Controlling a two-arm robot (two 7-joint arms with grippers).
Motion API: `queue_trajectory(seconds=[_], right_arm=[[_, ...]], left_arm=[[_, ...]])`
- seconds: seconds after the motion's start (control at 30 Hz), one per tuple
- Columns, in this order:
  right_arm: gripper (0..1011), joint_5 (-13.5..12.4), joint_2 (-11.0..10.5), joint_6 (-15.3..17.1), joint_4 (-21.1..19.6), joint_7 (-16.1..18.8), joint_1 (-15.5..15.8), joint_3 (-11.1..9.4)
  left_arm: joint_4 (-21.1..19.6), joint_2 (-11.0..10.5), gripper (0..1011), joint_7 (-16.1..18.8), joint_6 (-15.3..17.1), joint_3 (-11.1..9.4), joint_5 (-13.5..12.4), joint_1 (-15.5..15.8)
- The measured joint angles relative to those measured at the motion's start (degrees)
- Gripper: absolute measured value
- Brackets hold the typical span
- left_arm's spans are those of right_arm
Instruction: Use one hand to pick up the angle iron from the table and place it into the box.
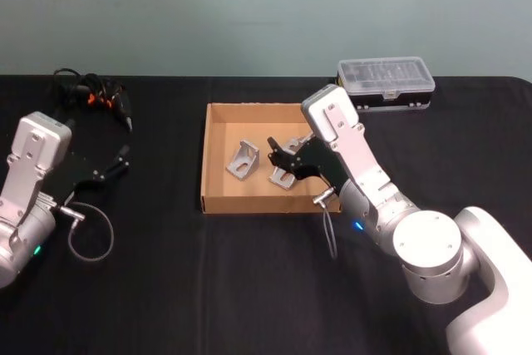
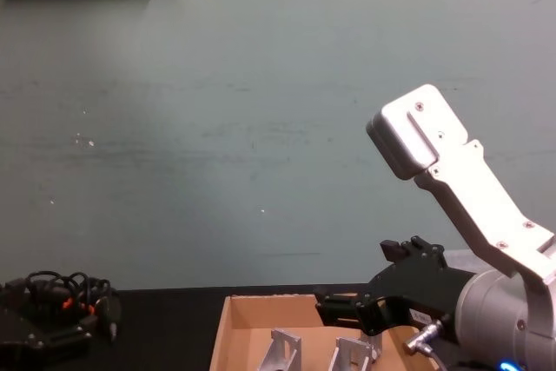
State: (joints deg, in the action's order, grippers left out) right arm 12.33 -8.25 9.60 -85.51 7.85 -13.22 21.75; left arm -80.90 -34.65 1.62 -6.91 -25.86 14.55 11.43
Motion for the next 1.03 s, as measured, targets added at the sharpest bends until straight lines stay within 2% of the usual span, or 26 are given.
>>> queue_trajectory(seconds=[1.03], right_arm=[[1003, 0.10, 0.00, -0.33, 0.08, -0.35, 0.00, 0.10]], left_arm=[[0.00, 0.00, 1011, 0.00, 0.00, 0.00, 0.00, 0.00]])
